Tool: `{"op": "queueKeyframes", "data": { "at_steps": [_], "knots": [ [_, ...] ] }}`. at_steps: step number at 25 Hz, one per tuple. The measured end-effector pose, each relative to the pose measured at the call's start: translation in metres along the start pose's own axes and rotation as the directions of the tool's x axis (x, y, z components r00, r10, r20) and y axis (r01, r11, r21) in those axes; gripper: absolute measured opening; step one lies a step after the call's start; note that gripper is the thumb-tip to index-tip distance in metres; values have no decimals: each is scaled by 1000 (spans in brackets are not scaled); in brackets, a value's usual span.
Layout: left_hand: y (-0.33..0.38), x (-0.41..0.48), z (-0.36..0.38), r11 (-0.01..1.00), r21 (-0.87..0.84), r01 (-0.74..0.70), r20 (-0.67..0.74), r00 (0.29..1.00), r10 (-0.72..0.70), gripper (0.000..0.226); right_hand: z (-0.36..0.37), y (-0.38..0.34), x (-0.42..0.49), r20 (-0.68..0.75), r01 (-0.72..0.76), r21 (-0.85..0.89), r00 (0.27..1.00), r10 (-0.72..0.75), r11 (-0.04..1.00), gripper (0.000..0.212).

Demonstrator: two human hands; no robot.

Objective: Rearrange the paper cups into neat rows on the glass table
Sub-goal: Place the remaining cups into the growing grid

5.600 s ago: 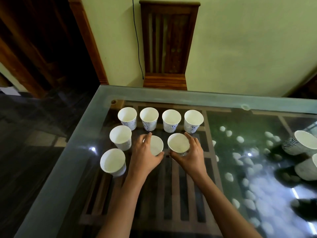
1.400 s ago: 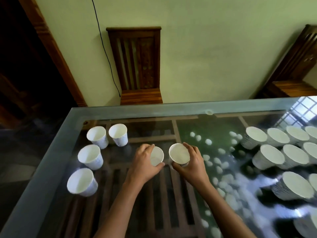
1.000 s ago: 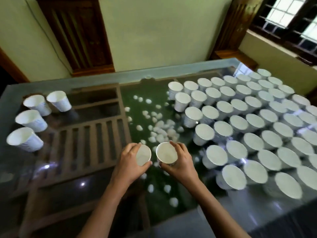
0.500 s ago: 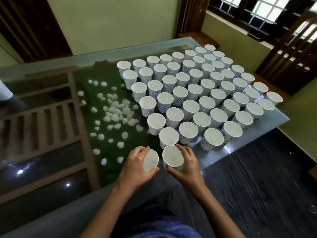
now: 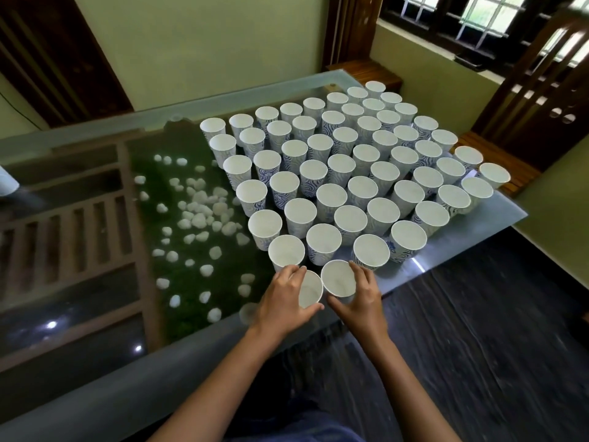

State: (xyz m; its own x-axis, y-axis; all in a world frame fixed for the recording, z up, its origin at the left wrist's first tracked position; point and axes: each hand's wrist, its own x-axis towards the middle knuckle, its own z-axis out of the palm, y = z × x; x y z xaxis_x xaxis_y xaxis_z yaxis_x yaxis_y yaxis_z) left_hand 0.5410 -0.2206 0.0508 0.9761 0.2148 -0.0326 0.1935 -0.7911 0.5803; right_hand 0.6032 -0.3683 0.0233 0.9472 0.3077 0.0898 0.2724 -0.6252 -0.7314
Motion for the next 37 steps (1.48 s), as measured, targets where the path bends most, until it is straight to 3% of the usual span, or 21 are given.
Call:
{"op": "queueKeyframes", "data": {
  "at_steps": [8,18,23,29,37],
  "knots": [
    [0,-1,6,999,-12,40,-58,997,-40,88,0,6,3,-36,11,-15,999,-12,1000,75],
    [-15,-13,1,999,-42,-11,-70,998,8,70,-15,-7,-15,-40,35,-72,998,-38,997,68],
    [-35,-23,-16,999,-48,-23,-98,995,18,73,-14,-40,-16,-82,170,-52,981,-174,984,55],
    [-100,-50,-76,985,-105,136,-295,942,-161,54,55,-121,-2,157,273,133,943,-292,953,47],
    [-281,-141,-207,852,-274,447,-478,706,-523,39,240,-285,0,503,410,160,749,-432,898,46]
  ]
}}
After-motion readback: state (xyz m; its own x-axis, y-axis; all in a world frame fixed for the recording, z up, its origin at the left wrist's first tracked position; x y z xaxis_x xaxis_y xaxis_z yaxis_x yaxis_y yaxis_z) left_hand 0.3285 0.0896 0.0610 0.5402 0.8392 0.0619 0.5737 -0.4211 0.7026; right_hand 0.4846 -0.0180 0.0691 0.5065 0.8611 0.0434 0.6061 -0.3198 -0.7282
